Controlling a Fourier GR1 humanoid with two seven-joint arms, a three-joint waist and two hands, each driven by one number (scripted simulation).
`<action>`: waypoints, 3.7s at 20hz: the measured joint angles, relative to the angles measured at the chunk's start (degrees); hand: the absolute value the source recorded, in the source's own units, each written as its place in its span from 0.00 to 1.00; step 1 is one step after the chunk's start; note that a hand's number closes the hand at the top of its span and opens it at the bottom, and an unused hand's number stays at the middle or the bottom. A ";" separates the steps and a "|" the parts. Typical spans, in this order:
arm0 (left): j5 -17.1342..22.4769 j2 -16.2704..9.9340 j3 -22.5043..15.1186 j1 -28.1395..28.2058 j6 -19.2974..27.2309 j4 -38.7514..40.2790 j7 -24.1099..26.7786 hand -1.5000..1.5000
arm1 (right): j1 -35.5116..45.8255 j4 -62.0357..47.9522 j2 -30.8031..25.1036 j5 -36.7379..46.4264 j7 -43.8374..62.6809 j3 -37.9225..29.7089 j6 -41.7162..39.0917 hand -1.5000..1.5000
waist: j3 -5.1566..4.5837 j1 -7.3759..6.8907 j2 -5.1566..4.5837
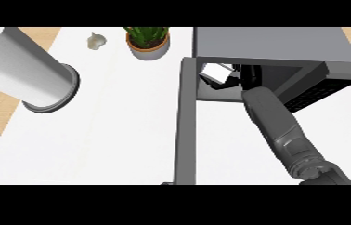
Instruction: Pick up the milk, place it into the microwave and close the microwave
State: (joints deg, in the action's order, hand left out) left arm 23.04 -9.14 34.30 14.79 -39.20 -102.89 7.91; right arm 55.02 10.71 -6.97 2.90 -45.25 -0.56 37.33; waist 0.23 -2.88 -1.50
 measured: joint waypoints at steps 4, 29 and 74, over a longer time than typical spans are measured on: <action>-0.48 -0.31 0.06 -0.86 -0.14 0.79 0.64 0.00 | 1.64 -2.74 -1.09 1.66 1.15 0.04 4.47 1.00 | 0.08 -0.48 -0.38; -3.43 -0.63 -2.76 -6.69 1.27 4.87 -0.17 0.00 | 2.71 -7.90 -6.83 0.72 6.72 -4.51 11.73 0.00 | 0.02 -4.01 -1.81; -9.04 1.59 -4.27 -5.06 1.28 6.54 5.81 0.00 | -1.27 -3.02 -1.36 0.78 1.38 -6.02 4.02 0.00 | -0.04 -0.86 0.08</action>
State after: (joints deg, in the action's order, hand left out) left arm 14.00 -7.55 30.03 9.74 -37.91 -96.34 13.72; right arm 53.75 7.70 -8.33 3.68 -43.87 -6.58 41.35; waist 0.20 -3.74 -1.42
